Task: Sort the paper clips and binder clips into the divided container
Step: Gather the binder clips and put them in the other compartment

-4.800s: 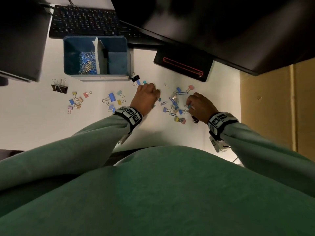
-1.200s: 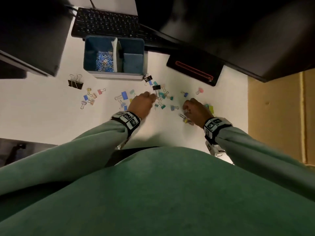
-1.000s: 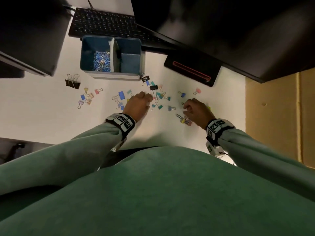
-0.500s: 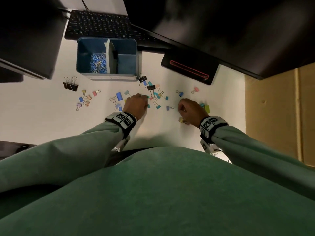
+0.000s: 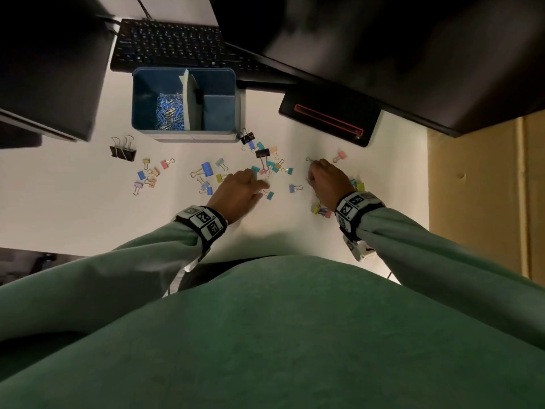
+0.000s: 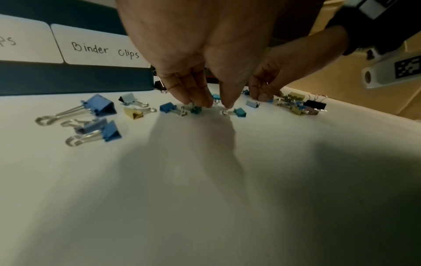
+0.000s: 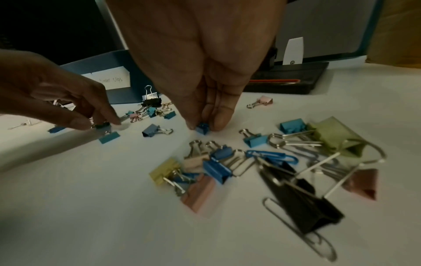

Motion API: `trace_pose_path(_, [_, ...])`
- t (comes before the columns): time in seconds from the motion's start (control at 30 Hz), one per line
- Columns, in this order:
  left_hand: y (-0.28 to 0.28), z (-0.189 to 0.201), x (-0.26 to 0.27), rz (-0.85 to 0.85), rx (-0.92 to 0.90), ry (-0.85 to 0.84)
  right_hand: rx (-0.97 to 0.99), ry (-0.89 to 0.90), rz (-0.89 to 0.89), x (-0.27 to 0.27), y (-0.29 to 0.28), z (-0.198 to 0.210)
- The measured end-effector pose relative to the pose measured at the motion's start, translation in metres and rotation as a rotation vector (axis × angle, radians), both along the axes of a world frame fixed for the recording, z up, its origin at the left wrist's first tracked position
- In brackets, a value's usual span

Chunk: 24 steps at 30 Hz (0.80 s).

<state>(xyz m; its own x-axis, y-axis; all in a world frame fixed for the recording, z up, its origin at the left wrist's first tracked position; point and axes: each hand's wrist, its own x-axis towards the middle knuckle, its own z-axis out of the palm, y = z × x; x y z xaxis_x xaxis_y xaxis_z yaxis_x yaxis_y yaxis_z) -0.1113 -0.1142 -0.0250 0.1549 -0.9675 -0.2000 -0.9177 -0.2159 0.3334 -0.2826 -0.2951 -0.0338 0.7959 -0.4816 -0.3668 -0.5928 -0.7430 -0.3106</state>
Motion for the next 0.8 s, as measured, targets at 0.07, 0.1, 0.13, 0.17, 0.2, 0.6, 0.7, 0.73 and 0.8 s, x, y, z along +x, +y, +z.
trace_pose_path(0.07, [-0.015,0.003,0.002,0.04,-0.038,0.002,0.014,0.004,-0.008,0.004,0.0,0.003])
trace_pose_path(0.1, [-0.026,0.003,0.004,0.064,-0.052,-0.003,0.033,0.003,-0.022,0.006,0.0,0.005])
trace_pose_path(0.13, [-0.036,0.004,0.005,0.084,-0.052,-0.009,0.057,-0.007,-0.044,0.006,-0.001,0.006])
trace_pose_path(0.17, [-0.045,0.005,0.006,0.094,-0.032,-0.021,0.092,-0.025,-0.079,0.006,-0.003,0.008])
trace_pose_path(0.2, [-0.051,0.004,0.007,0.102,-0.005,-0.032,0.139,-0.063,-0.133,0.004,-0.006,0.008])
trace_pose_path(0.6, [-0.08,-0.006,-0.062,-0.139,0.056,0.014,0.627,-0.24,-0.676,-0.055,-0.038,0.015])
trace_pose_path(0.7, [-0.101,-0.01,-0.067,-0.147,0.11,-0.054,0.549,-0.172,-0.571,-0.068,-0.032,0.017])
trace_pose_path(0.73, [-0.105,-0.011,-0.067,-0.162,0.125,-0.083,0.511,-0.137,-0.506,-0.071,-0.03,0.016])
trace_pose_path(0.8, [-0.107,-0.013,-0.066,-0.175,0.135,-0.114,0.431,-0.077,-0.35,-0.077,-0.029,0.013])
